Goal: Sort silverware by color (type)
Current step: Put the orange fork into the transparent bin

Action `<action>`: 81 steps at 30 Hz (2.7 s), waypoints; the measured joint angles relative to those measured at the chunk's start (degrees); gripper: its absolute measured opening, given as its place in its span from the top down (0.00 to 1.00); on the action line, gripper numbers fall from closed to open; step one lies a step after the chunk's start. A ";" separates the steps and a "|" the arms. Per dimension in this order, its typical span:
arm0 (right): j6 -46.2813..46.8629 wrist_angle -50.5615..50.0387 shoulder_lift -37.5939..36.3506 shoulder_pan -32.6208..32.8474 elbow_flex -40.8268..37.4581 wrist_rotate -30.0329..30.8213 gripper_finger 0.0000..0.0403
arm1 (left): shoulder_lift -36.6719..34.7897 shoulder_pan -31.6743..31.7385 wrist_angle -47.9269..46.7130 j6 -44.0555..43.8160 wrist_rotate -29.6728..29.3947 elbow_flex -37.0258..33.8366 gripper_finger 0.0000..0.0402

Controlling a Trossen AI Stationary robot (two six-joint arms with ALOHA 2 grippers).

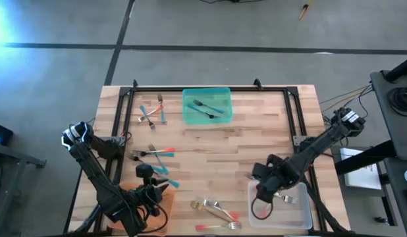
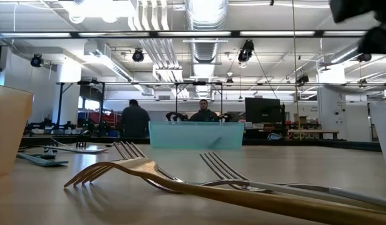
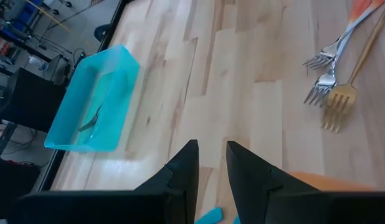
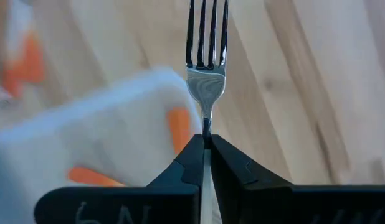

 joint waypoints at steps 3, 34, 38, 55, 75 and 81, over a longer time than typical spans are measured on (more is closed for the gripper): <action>4.96 0.21 -0.02 2.20 -2.98 -3.01 0.97 | 0.00 0.00 0.55 0.02 -0.02 0.00 0.84; 12.96 11.94 1.42 17.70 -1.81 -8.27 0.94 | -0.02 0.60 1.34 2.78 -4.05 -0.22 0.84; 13.70 10.84 1.72 17.69 -1.84 -5.36 0.91 | -0.02 0.94 1.76 2.80 -4.09 -0.22 0.84; 5.09 12.52 1.70 12.11 3.64 7.37 0.82 | 0.00 1.09 6.01 2.99 2.48 -0.22 0.84; -31.03 37.53 15.57 5.42 3.87 8.80 0.77 | 0.07 1.09 25.45 16.34 14.14 -0.22 0.84; -31.16 39.50 18.92 5.42 5.55 8.72 0.71 | 0.09 1.09 26.27 16.55 16.17 -0.22 0.84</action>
